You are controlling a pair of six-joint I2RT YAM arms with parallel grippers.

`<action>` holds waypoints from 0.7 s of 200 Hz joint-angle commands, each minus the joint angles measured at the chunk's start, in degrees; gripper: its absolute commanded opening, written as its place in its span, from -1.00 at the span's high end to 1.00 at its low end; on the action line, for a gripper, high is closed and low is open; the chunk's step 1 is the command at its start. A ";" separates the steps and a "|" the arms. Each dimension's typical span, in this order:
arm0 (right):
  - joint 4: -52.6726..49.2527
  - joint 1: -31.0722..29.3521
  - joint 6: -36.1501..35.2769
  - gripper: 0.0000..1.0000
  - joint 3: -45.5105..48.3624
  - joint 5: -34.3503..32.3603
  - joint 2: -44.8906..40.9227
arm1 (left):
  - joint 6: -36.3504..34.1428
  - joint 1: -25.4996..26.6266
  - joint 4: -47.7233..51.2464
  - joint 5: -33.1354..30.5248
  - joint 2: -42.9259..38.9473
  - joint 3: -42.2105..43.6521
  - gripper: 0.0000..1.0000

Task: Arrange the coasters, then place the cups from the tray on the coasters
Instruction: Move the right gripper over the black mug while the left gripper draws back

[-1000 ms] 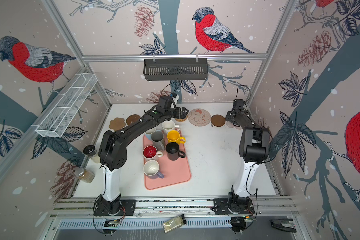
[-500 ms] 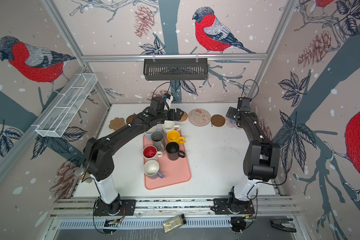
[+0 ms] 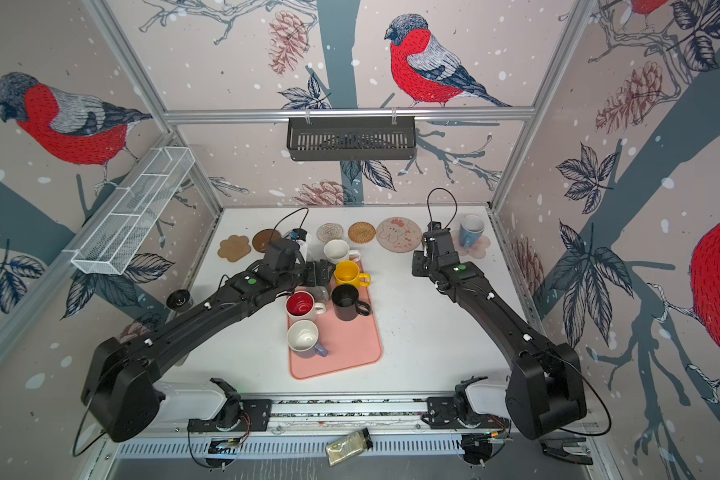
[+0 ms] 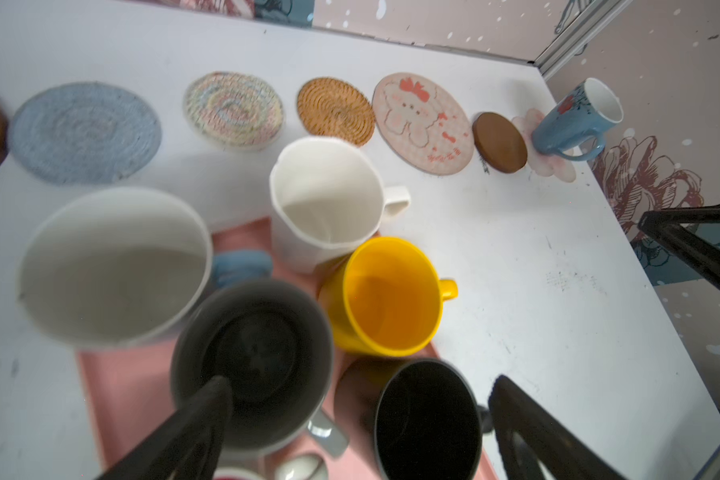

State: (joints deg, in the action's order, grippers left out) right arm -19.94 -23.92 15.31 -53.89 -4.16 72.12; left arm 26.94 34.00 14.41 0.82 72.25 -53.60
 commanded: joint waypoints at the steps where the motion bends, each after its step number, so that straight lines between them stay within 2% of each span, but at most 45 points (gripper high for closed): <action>1: 4.46 -3.52 2.09 0.09 3.81 3.53 -3.53 | 3.56 0.70 2.62 -2.46 -6.07 3.40 -0.94; 21: 7.90 -7.27 4.02 0.09 8.51 5.56 -4.95 | 8.39 1.02 6.02 -7.71 -11.81 5.41 -0.94; 40: 8.34 -10.64 4.29 0.03 10.28 5.51 -4.38 | 9.13 0.98 8.57 -9.53 -15.73 5.84 -0.94; 71: 10.79 -15.09 3.56 -0.12 11.89 5.21 -3.84 | 8.10 0.30 6.67 -7.41 -20.20 12.02 -0.95; 94: 12.52 -17.38 2.66 -0.19 12.66 5.73 -2.94 | 5.80 -1.30 3.22 -1.91 -21.48 16.51 -0.95; 140: 12.18 -18.08 -0.94 -0.35 11.35 10.59 3.40 | 5.59 -1.60 6.82 -7.03 -23.15 15.85 -0.94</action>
State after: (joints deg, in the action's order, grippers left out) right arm -9.30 -41.58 16.67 -41.80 3.18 73.25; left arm 33.98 32.62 20.25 -3.81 50.37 -36.88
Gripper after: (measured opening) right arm 0.660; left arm 0.972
